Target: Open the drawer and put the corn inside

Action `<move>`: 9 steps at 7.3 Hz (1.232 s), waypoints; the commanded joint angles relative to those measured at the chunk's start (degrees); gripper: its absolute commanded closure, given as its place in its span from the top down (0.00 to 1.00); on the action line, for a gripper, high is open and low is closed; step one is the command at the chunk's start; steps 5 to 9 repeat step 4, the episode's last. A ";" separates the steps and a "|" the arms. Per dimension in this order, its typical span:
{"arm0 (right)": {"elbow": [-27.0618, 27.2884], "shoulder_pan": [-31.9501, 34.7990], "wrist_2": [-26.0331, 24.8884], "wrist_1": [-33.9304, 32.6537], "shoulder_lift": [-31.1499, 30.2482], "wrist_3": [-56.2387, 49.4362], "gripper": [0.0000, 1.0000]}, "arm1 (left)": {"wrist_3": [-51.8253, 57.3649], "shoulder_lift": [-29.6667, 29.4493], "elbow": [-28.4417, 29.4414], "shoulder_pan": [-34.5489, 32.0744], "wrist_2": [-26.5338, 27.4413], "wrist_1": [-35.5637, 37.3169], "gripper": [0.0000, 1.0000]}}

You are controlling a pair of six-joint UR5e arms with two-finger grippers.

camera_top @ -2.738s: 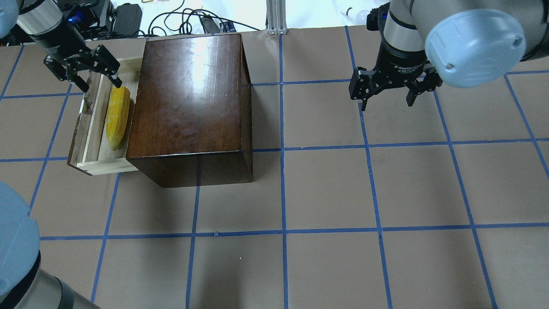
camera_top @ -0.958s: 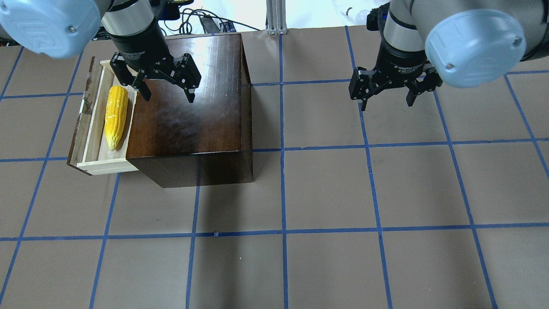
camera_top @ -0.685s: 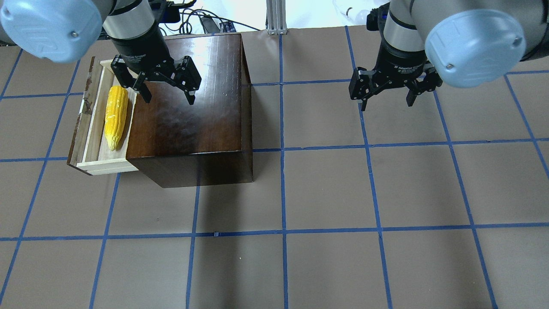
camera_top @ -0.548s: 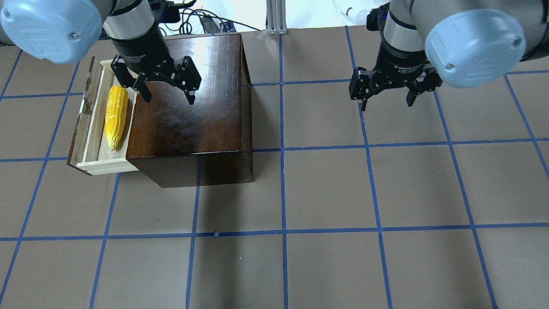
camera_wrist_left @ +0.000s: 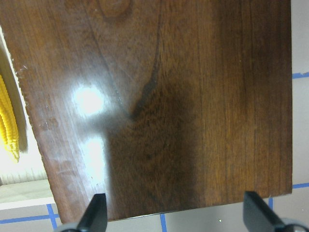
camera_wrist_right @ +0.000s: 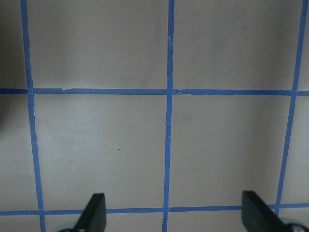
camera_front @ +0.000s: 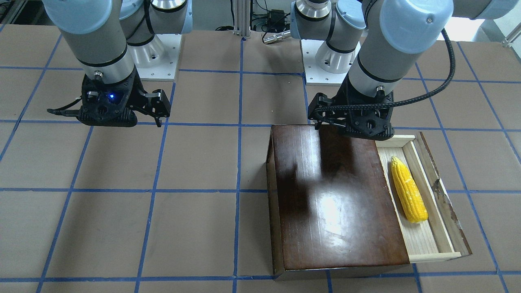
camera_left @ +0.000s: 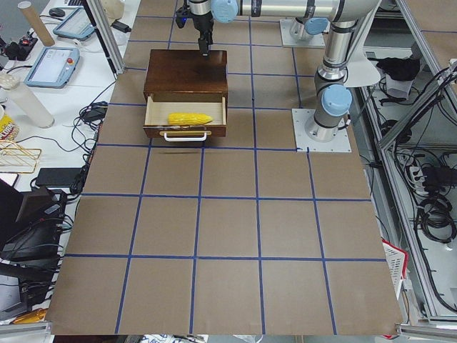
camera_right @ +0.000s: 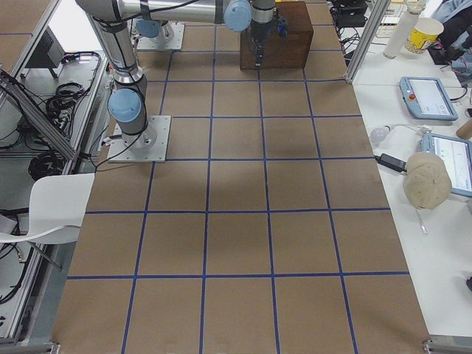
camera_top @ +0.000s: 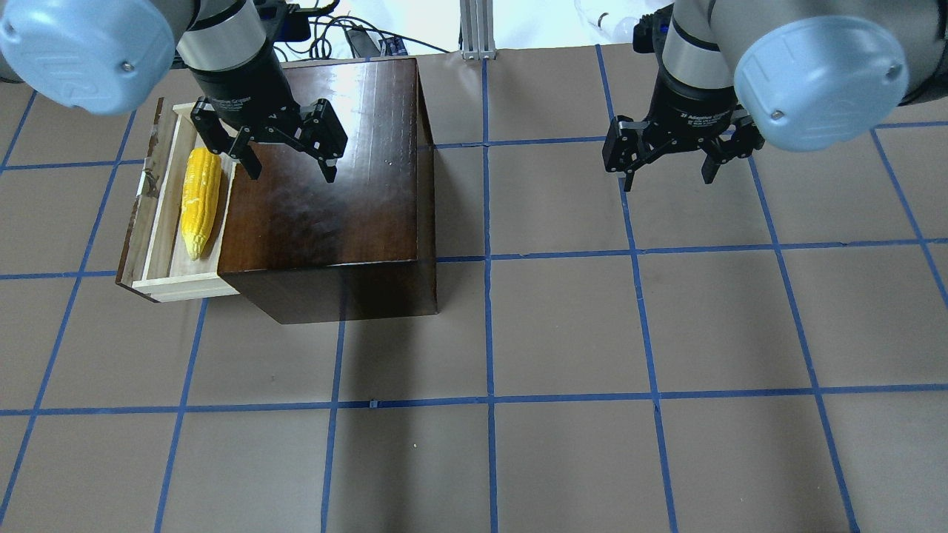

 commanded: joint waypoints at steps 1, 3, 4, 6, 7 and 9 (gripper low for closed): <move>0.00 0.00 0.00 -0.09 0.09 0.00 1.00 | -0.04 0.26 -0.13 -0.06 -0.23 -0.10 1.00; 0.00 0.00 0.00 0.00 0.00 0.00 1.00 | -0.04 0.17 -0.22 -0.06 -0.05 -0.01 1.00; 0.00 0.00 0.00 0.00 0.00 0.00 1.00 | -0.04 0.52 -0.13 -0.06 -0.23 -0.01 1.00; 0.00 0.00 0.00 0.00 0.00 0.00 1.00 | -0.04 0.52 -0.13 -0.06 -0.23 -0.01 1.00; 0.00 0.00 0.00 0.00 0.00 0.00 1.00 | -0.04 0.52 -0.13 -0.06 -0.23 -0.01 1.00; 0.00 0.00 0.00 0.00 0.00 0.00 1.00 | -0.04 0.52 -0.13 -0.06 -0.23 -0.01 1.00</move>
